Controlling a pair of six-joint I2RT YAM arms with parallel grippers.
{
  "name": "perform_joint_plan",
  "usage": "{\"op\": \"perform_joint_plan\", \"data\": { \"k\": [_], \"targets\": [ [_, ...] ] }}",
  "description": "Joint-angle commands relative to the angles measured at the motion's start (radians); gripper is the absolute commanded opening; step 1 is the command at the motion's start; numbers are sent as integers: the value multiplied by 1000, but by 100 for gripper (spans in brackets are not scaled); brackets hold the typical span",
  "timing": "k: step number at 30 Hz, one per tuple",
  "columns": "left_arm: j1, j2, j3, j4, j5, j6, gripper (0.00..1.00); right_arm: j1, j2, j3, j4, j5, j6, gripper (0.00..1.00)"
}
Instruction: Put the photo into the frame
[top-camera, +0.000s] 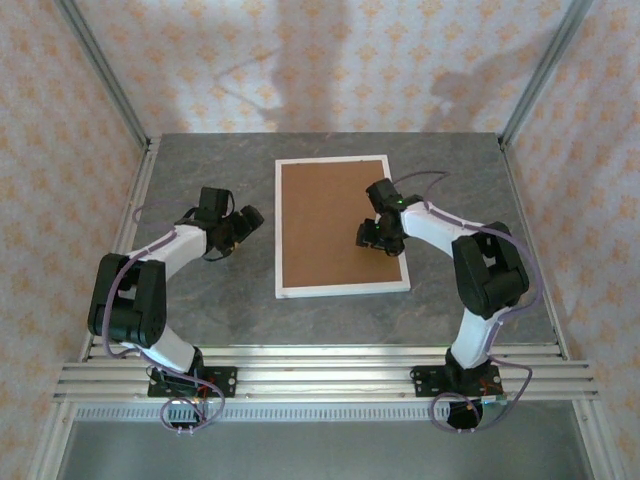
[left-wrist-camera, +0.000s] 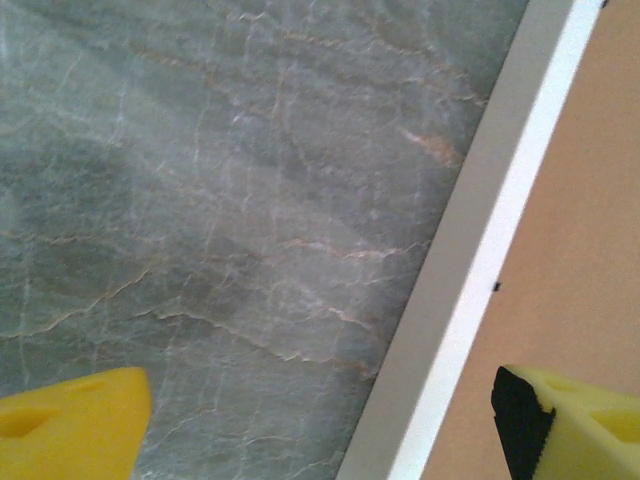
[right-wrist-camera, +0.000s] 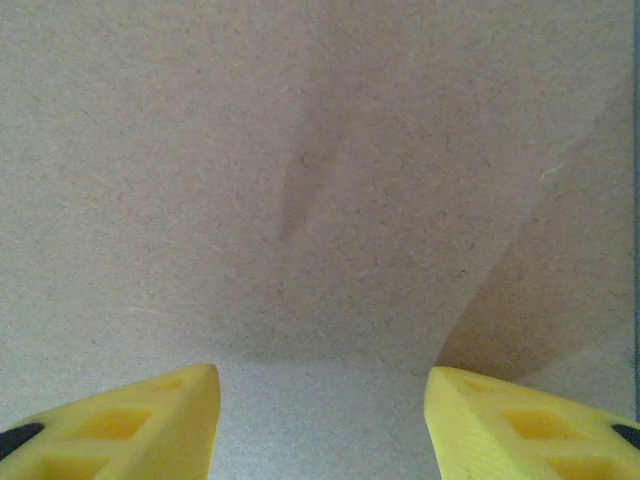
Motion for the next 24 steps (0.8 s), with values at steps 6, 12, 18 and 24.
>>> {"op": "perform_joint_plan", "data": {
  "k": [6, 12, 18, 24],
  "targets": [
    [-47, 2, 85, -151, -62, 185, 89, -32, -135, 29, -74, 95, -36, 63],
    [-61, 128, 264, -238, -73, 291, 88, -148, -79, 105, -179, 127, -168, 63],
    [-105, 303, 495, -337, -84, 337, 82, -213, 61, 256, -193, 85, -251, 62],
    [-139, 444, 630, -362, -81, 314, 79, -220, 213, 409, -201, 38, -267, 56]
  ]
}}
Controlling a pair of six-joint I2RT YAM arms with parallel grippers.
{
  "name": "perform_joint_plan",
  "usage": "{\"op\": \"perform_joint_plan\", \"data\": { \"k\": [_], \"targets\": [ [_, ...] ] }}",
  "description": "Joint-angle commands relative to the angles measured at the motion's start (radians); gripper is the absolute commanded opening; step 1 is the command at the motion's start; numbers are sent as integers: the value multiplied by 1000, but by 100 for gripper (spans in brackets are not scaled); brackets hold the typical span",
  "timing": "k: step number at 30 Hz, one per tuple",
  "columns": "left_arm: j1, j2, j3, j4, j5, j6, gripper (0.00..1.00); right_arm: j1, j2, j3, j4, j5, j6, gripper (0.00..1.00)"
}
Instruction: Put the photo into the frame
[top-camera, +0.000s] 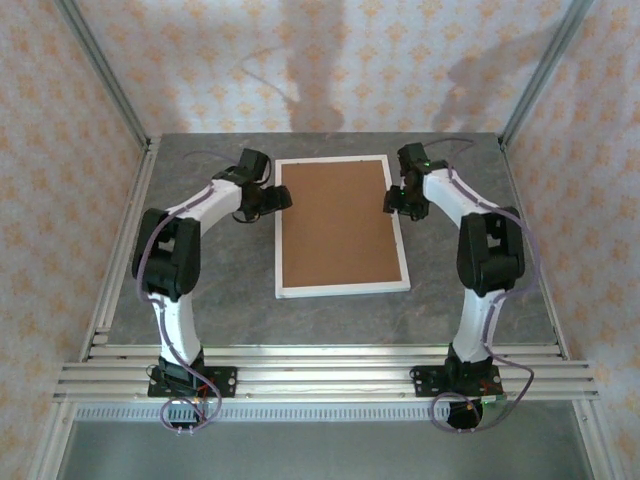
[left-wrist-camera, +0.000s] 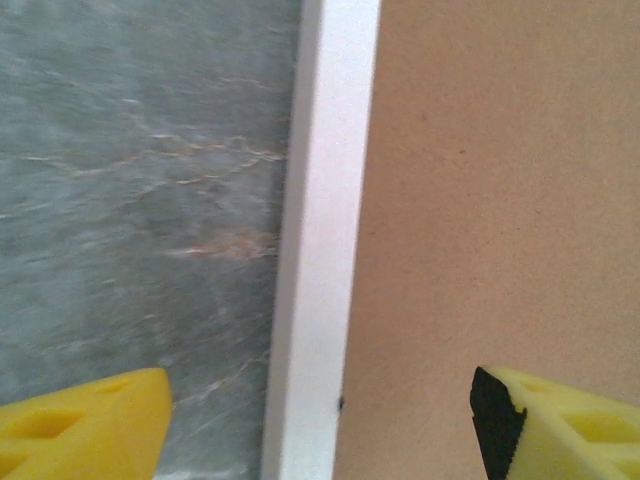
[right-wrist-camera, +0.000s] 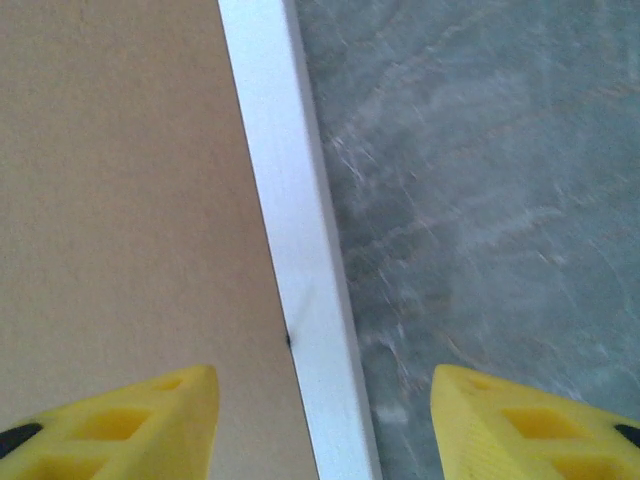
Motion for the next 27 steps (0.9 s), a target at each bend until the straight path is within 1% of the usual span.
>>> {"op": "perform_joint_plan", "data": {
  "k": [1, 4, 6, 10, 11, 13, 16, 19, 20, 23, 25, 26, 27],
  "targets": [
    [-5, 59, 65, -71, -18, 4, 78, 0, 65, 82, -38, -28, -31, 56],
    [-7, 103, 104, -85, -16, -2, 75, -2, 121, 133, -45, -42, -25, 52],
    [-7, 125, 121, -90, -7, -1, 71, -2, 146, 153, -46, -45, -21, 47],
    [-18, 154, 140, -107, 4, 9, 63, -4, 167, 149, -33, -34, -22, 41],
    [-20, 158, 141, -108, 3, 10, 61, -4, 167, 145, -29, -34, -21, 37],
    [-21, 159, 128, -99, 8, 6, 52, -5, 159, 131, -28, -44, -21, 30],
    [-22, 154, 108, -85, 14, 1, 42, -5, 131, 86, -8, -50, -24, 25],
    [-23, 155, 102, -83, 23, 4, 34, -5, 110, 53, 0, -26, -23, 24],
    [-23, 155, 101, -83, 23, 4, 34, -5, 106, 49, -2, -17, -21, 25],
    [-23, 154, 108, -88, 13, 7, 34, -6, 94, 45, -10, 21, -21, 30],
    [-23, 155, 114, -94, 6, 13, 32, -8, 90, 40, -6, 24, -26, 31],
    [-23, 158, 114, -95, 7, 14, 28, -10, 94, 39, -6, 19, -25, 31],
    [-22, 159, 114, -97, 10, 15, 24, -10, 102, 40, -10, 5, -24, 28]
  ]
}}
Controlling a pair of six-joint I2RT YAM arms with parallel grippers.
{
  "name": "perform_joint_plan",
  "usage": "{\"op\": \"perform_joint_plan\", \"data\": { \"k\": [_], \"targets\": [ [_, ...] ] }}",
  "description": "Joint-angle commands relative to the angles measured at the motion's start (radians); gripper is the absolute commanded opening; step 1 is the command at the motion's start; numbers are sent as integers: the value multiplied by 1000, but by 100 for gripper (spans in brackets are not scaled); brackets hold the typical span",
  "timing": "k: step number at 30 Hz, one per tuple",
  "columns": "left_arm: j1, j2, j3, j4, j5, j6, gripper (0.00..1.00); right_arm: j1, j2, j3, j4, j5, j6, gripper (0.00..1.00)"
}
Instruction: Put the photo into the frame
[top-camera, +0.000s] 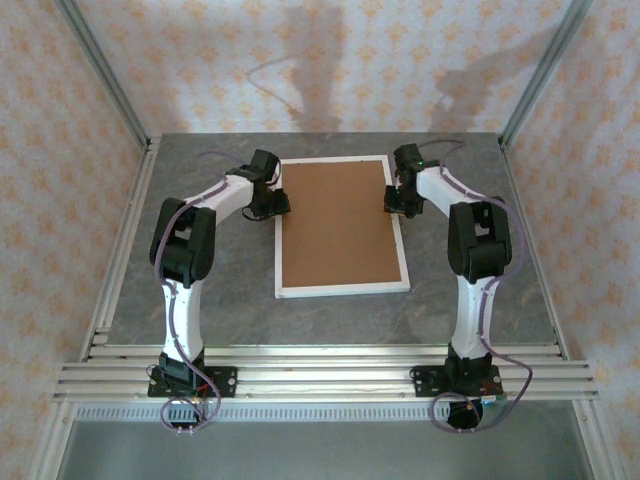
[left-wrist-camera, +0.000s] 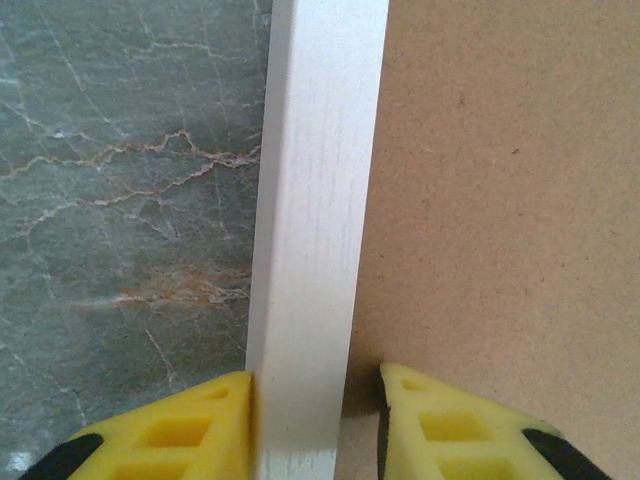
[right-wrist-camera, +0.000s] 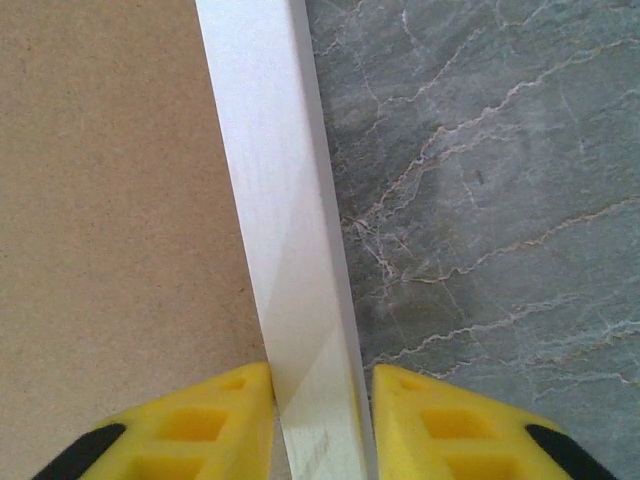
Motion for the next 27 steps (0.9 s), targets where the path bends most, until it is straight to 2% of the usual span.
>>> {"op": "perform_joint_plan", "data": {
  "k": [1, 5, 14, 17, 19, 22, 27],
  "targets": [
    [-7, 14, -7, -40, -3, 12, 21, -1, -14, -23, -54, 6, 1, 24],
    [-14, -9, -53, -28, 9, 8, 20, -1, -43, -97, -13, -38, 36, 18],
    [-36, -176, -288, 80, 61, -52, 21, 9, -295, -421, 80, -144, 169, 18],
    [-36, -228, -339, 98, 75, -92, 30, 9, -374, -481, 88, -153, 201, 23],
    [-33, -250, -330, 80, 63, -91, 46, 4, -409, -472, 68, -149, 205, 27],
    [-18, -241, -272, 54, 57, -78, 62, -8, -422, -409, 35, -150, 193, 33],
    [17, -168, -125, -2, 17, -2, 68, -27, -362, -266, -8, -114, 155, 37]
  ]
}}
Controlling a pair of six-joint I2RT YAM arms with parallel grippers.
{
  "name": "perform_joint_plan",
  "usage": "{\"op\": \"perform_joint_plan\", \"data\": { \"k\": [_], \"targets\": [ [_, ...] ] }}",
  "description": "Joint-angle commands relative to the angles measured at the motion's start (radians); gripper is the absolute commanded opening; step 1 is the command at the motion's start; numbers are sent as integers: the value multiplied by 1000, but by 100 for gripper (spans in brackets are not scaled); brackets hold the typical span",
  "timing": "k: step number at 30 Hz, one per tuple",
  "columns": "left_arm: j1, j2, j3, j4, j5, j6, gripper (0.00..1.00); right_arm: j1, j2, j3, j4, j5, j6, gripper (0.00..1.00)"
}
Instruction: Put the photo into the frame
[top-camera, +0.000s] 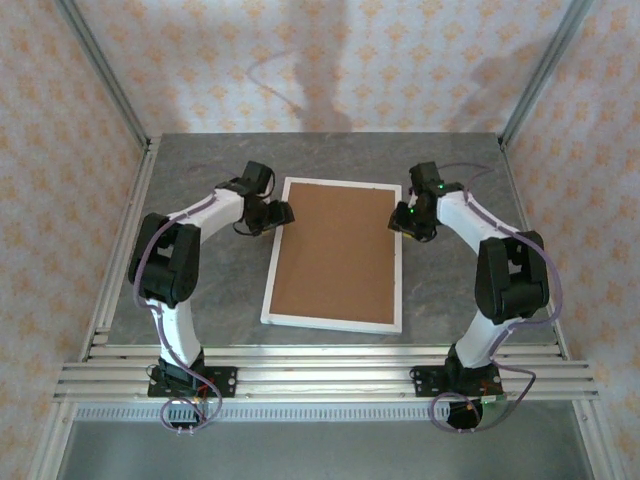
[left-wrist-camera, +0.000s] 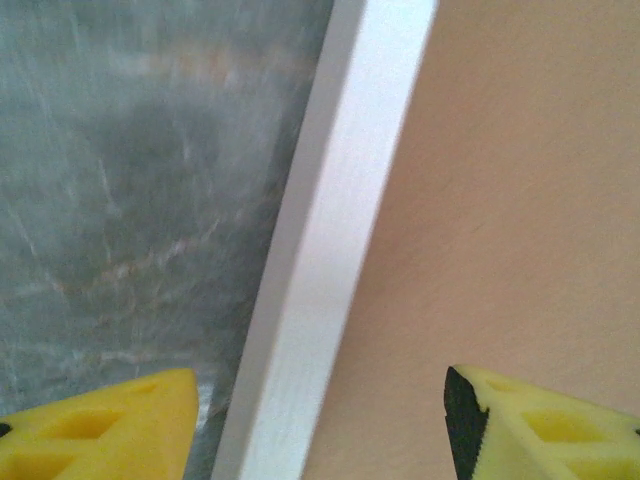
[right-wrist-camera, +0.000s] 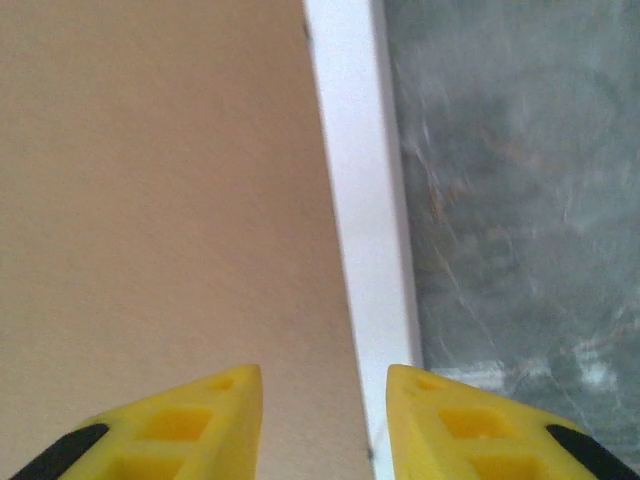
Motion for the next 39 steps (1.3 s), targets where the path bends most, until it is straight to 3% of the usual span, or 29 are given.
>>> {"op": "perform_joint_plan", "data": {
  "k": [1, 6, 16, 24, 39],
  "targets": [
    [29, 58, 105, -45, -42, 63, 68, -21, 39, 99, -40, 25, -23, 37],
    [36, 130, 207, -122, -58, 131, 64, -53, 158, 220, -46, 23, -34, 37],
    [13, 136, 162, -118, -44, 158, 59, -63, 291, 301, -67, 58, -70, 34],
    [3, 164, 144, -111, -48, 152, 44, -64, 346, 337, -81, 83, -88, 34],
    [-3, 210, 140, -115, -50, 153, 40, -63, 489, 355, -119, 21, -96, 37]
  ]
}}
